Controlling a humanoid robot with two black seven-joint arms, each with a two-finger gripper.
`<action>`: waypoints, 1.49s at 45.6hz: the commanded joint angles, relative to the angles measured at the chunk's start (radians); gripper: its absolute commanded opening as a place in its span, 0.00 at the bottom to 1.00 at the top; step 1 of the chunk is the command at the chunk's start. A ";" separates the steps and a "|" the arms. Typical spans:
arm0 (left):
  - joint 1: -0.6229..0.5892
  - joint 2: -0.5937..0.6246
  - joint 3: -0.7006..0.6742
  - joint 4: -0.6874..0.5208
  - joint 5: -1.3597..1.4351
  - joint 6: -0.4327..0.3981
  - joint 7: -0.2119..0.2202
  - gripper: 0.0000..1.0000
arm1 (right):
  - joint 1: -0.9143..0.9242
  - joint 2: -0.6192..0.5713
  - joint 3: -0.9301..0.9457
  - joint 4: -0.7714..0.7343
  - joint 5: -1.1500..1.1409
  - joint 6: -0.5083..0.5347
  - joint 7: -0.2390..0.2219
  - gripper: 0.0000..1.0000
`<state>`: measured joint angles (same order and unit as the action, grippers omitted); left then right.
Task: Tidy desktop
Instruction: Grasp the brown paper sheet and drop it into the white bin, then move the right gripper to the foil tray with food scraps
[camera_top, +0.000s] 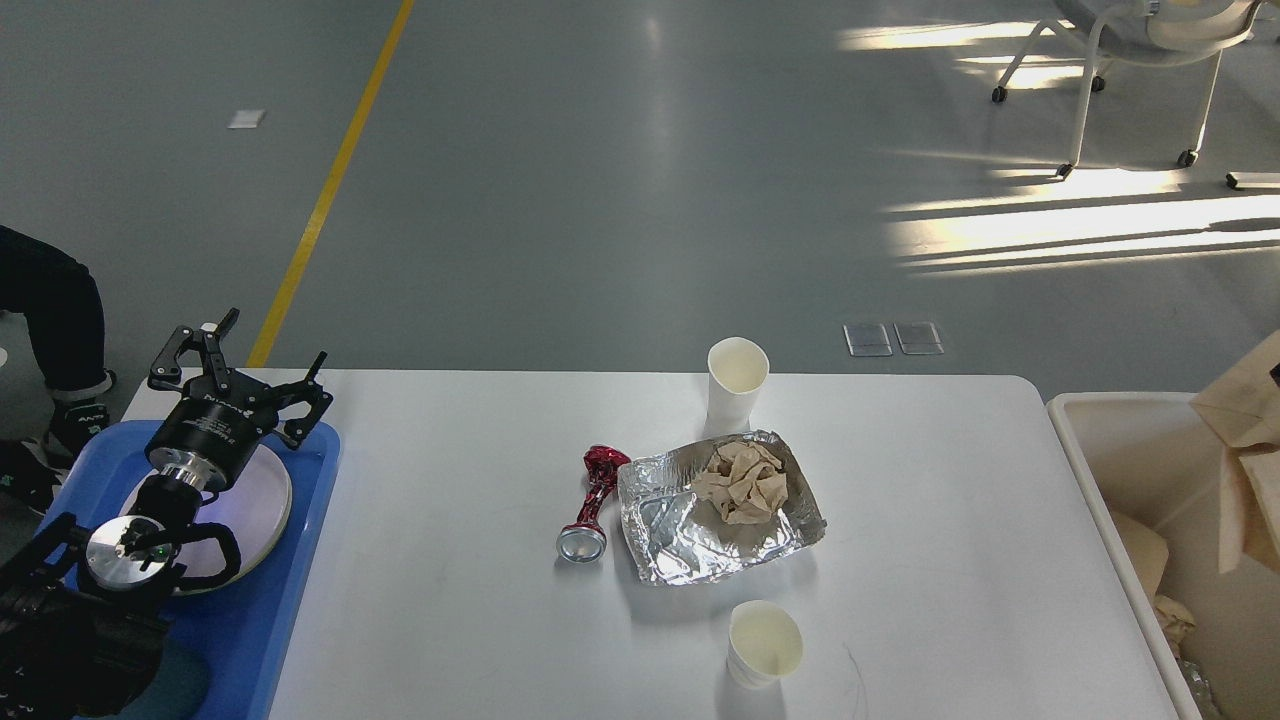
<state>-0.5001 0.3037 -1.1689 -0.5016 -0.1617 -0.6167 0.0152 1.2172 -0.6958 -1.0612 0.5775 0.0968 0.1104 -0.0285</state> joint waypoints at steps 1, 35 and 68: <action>0.000 0.000 0.000 0.000 0.001 0.000 0.000 0.96 | -0.146 0.006 0.087 -0.004 0.000 -0.106 -0.001 1.00; 0.000 0.000 0.000 0.000 0.001 0.000 0.000 0.96 | 0.439 0.318 -0.061 0.347 0.011 0.058 -0.008 1.00; 0.000 0.000 0.000 0.000 -0.001 0.000 -0.001 0.96 | 0.927 0.509 -0.074 0.594 0.012 0.542 -0.004 1.00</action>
<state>-0.5001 0.3037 -1.1689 -0.5016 -0.1618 -0.6167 0.0152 2.1948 -0.1891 -1.1390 1.1713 0.1090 0.6585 -0.0308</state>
